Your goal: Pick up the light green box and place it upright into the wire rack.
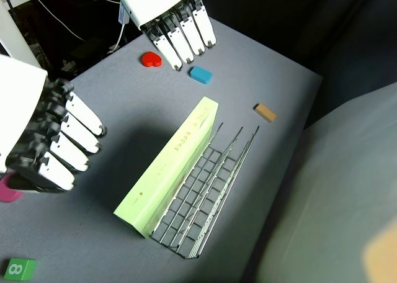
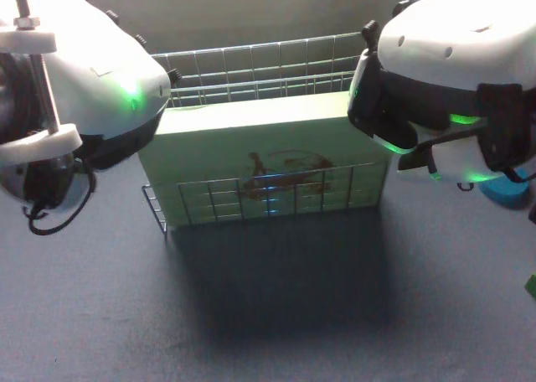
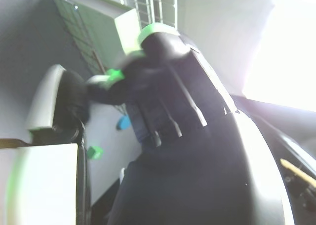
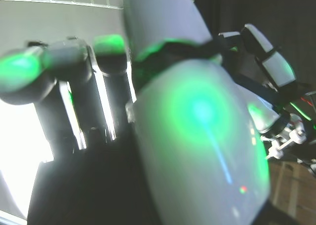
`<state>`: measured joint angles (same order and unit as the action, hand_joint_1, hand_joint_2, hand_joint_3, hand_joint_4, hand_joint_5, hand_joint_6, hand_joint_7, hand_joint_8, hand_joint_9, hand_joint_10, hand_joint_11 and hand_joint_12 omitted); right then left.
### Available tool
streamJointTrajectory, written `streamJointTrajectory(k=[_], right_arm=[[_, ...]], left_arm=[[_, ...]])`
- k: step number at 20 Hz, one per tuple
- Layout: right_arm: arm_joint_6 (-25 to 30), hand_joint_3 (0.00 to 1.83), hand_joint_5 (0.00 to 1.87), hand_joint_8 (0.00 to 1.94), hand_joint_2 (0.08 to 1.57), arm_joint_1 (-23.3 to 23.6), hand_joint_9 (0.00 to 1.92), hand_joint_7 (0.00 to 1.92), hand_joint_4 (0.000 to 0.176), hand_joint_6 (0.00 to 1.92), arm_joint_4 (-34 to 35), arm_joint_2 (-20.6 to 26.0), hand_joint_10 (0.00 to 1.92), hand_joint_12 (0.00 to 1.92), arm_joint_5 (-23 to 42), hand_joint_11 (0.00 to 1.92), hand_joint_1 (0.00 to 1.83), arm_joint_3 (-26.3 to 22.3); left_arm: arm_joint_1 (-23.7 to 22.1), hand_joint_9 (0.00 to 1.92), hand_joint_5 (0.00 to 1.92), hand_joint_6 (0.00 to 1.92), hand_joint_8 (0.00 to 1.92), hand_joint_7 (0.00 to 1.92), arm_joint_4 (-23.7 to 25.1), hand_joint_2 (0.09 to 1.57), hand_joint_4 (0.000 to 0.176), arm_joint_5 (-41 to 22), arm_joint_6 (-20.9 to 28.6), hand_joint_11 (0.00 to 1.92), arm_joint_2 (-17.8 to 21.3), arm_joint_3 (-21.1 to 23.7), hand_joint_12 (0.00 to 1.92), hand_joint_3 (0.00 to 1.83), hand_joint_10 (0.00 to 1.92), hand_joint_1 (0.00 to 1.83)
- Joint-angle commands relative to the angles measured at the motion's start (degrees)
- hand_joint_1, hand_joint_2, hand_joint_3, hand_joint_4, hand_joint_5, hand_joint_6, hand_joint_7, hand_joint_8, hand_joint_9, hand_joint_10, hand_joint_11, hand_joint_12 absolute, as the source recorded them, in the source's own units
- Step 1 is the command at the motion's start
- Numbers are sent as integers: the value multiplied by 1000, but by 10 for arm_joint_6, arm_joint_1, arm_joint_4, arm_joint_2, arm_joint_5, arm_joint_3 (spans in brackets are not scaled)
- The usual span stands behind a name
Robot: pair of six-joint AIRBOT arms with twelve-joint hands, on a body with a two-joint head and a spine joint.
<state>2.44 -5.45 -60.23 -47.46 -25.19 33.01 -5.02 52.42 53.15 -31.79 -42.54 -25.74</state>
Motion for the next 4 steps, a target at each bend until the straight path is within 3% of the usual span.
streamJointTrajectory(k=[1, 4], right_arm=[[-2, 14, 1133, 1941, 1140, 2, 1449, 1335, 0, 1921, -22, 0, 1921, 1921, 39, 1672, 1367, 2], [-2, 24, 1117, 1941, 1179, -3, 1442, 1348, 0, 1921, -33, 0, 1921, 1921, 56, 1663, 1471, 7]], left_arm=[[-9, 1244, 1063, 1921, 1921, 1213, 46, 1148, 0, -16, -5, 1301, -1, 2, 1921, 0, 1921, 1270], [-7, 1265, 1062, 1921, 1921, 1211, 46, 1150, 0, -14, -3, 1341, -1, 2, 1921, 0, 1921, 1292]])
